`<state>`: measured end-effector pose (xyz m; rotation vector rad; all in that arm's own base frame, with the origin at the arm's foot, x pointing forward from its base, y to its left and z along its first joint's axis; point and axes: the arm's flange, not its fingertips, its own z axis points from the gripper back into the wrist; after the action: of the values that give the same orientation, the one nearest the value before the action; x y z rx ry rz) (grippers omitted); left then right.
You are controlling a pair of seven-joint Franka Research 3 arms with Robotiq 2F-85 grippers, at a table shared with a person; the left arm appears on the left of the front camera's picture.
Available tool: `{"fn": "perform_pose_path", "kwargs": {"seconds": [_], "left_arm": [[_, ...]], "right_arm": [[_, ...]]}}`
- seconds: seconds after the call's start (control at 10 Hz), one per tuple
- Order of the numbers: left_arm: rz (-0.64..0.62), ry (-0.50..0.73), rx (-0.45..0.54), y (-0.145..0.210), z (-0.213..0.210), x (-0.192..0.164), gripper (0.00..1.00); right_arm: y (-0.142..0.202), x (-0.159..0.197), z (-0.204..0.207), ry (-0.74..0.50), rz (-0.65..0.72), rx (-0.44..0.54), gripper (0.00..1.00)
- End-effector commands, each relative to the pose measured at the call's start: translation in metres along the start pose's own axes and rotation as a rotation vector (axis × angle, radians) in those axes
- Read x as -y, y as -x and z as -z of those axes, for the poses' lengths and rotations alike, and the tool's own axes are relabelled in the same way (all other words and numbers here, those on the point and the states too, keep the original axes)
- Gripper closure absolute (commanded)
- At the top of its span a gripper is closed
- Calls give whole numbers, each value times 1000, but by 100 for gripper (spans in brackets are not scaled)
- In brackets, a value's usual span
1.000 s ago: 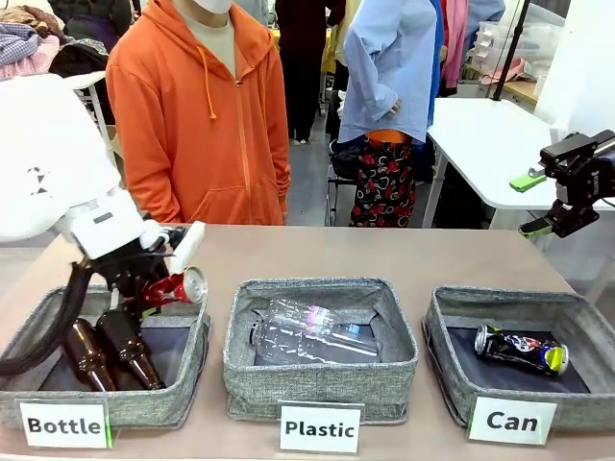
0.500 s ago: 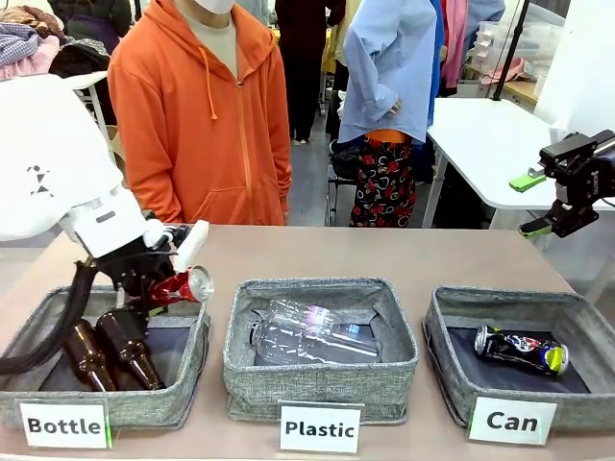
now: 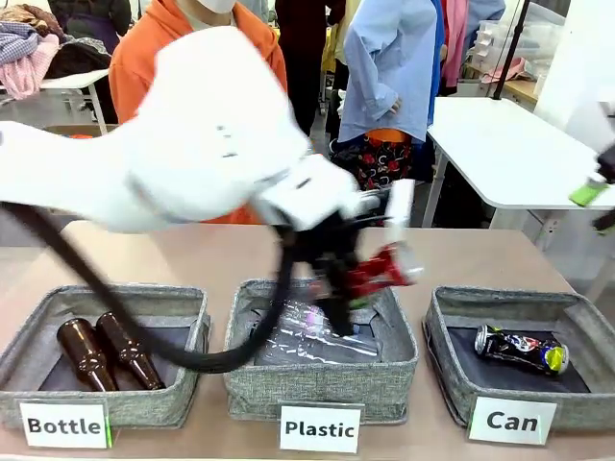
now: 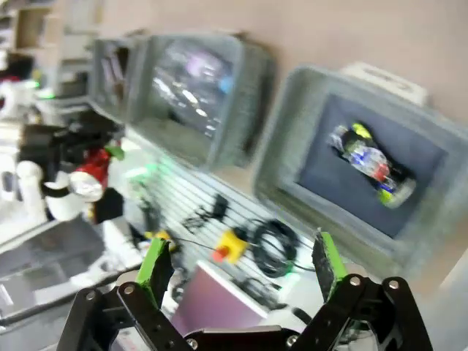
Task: Sort the can waste into the basket.
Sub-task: Pick up the can waste from the table and place it in the right Fabric basket.
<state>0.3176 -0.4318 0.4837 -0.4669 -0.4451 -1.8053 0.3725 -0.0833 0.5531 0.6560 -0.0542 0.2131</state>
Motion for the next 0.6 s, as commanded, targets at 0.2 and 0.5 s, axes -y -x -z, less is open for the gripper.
{"fn": "perform_pose_path", "kwargs": {"seconds": [0.2, 0.5], "left_arm": [[-141, -100, 53, -122, 85, -87, 97], [-298, -145, -60, -165, 153, -125, 97]], "right_arm": [[94, 51, -41, 181, -75, 148, 0], [139, 74, -58, 230, -123, 205, 0]]}}
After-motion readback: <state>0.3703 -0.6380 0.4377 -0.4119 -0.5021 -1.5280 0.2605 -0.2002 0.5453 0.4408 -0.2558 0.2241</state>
